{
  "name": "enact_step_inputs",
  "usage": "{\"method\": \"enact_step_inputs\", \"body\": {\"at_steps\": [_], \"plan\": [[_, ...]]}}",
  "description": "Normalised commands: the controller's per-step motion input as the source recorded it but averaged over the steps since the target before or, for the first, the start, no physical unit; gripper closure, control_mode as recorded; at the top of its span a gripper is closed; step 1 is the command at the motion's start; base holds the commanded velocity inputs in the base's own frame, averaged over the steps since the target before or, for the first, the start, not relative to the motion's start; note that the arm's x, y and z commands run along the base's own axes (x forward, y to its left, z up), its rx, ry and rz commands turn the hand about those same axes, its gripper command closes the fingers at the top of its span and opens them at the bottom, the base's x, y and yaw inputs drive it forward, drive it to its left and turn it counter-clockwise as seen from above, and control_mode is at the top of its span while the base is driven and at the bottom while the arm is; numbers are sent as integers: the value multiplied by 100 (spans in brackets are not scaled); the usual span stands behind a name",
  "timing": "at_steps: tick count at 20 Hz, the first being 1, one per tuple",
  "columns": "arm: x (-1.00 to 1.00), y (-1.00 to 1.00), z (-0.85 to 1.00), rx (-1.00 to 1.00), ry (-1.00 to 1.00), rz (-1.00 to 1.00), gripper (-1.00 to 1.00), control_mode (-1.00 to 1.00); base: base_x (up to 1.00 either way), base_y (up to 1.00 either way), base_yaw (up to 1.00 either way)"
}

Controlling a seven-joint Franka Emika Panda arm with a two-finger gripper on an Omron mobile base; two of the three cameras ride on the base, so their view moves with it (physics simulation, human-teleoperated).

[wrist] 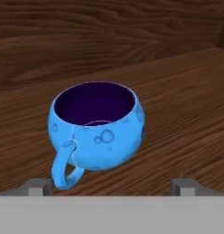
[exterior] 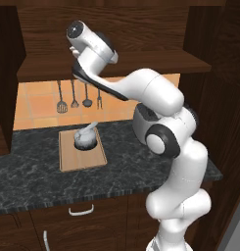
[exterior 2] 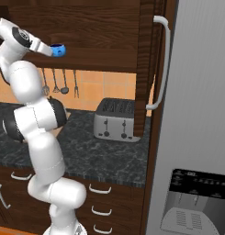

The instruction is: Pick the kettle from the counter and place it on the tray. Then pick the mug from the cabinet and place it on the tray. Then close the cabinet doors.

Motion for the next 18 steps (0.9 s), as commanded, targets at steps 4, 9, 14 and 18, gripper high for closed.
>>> {"method": "enact_step_inputs", "body": {"at_steps": [4, 9, 14, 18], "plan": [[21, 10, 0, 0, 0, 0, -100, -100, 0, 0, 0], [7, 7, 0, 0, 0, 0, -100, -100, 0, 0, 0], [14, 14, 0, 0, 0, -3, -100, -100, 0, 0, 0], [20, 1, -2, 0, 0, -7, -100, -100, 0, 0, 0]]}}
